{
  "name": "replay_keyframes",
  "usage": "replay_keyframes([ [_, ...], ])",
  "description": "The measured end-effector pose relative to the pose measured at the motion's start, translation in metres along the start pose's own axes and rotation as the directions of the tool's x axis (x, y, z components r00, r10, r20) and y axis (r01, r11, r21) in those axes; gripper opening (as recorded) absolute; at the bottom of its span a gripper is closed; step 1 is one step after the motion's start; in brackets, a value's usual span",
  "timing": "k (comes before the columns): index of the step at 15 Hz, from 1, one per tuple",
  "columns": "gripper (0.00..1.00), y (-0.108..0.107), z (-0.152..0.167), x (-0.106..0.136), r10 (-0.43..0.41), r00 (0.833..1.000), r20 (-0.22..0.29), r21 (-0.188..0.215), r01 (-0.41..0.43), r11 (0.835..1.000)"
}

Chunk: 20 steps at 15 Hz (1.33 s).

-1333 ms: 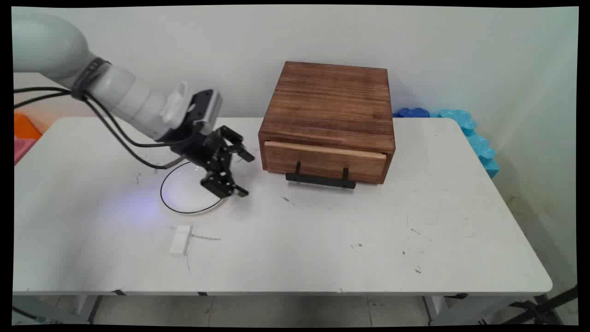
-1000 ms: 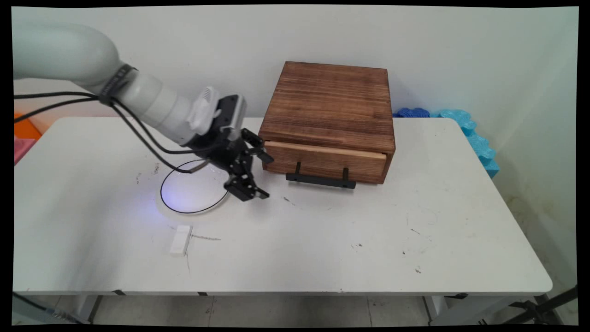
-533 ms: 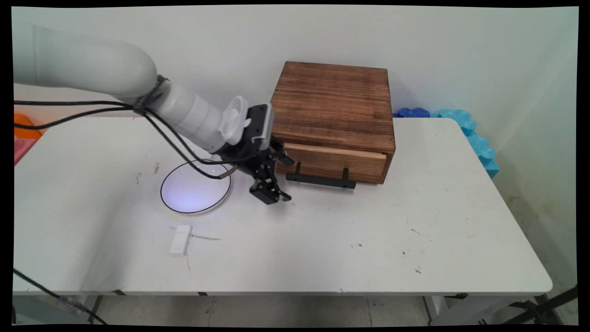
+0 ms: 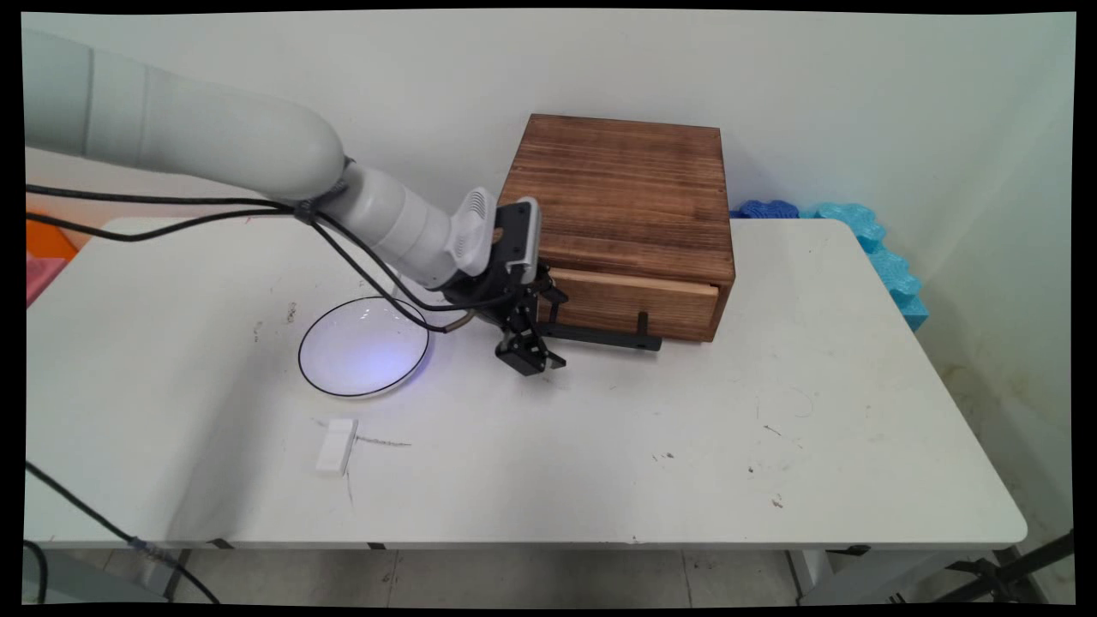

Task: Open the drawer

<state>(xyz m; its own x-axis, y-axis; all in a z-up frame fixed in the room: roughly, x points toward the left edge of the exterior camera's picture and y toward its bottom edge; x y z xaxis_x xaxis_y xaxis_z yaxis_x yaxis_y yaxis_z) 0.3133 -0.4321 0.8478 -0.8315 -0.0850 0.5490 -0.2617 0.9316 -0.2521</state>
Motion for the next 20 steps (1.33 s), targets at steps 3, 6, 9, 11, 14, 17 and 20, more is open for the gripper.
replay_keyframes([
  [3, 1.00, -0.001, 0.014, 0.002, 0.002, 1.000, 0.008, 0.001, -0.002, 1.000],
  [6, 1.00, -0.002, 0.024, 0.002, 0.005, 1.000, 0.015, 0.001, -0.005, 1.000],
  [9, 1.00, -0.003, 0.036, 0.001, 0.007, 1.000, 0.023, 0.001, -0.007, 1.000],
  [11, 1.00, -0.003, 0.043, 0.001, 0.007, 1.000, 0.029, -0.003, -0.007, 1.000],
  [14, 1.00, 0.000, 0.052, 0.002, 0.007, 0.999, 0.035, -0.011, -0.006, 1.000],
  [17, 1.00, 0.003, 0.060, 0.001, 0.007, 0.999, 0.038, -0.021, -0.007, 1.000],
  [20, 1.00, 0.005, 0.066, 0.001, 0.007, 0.999, 0.040, -0.028, -0.006, 1.000],
])
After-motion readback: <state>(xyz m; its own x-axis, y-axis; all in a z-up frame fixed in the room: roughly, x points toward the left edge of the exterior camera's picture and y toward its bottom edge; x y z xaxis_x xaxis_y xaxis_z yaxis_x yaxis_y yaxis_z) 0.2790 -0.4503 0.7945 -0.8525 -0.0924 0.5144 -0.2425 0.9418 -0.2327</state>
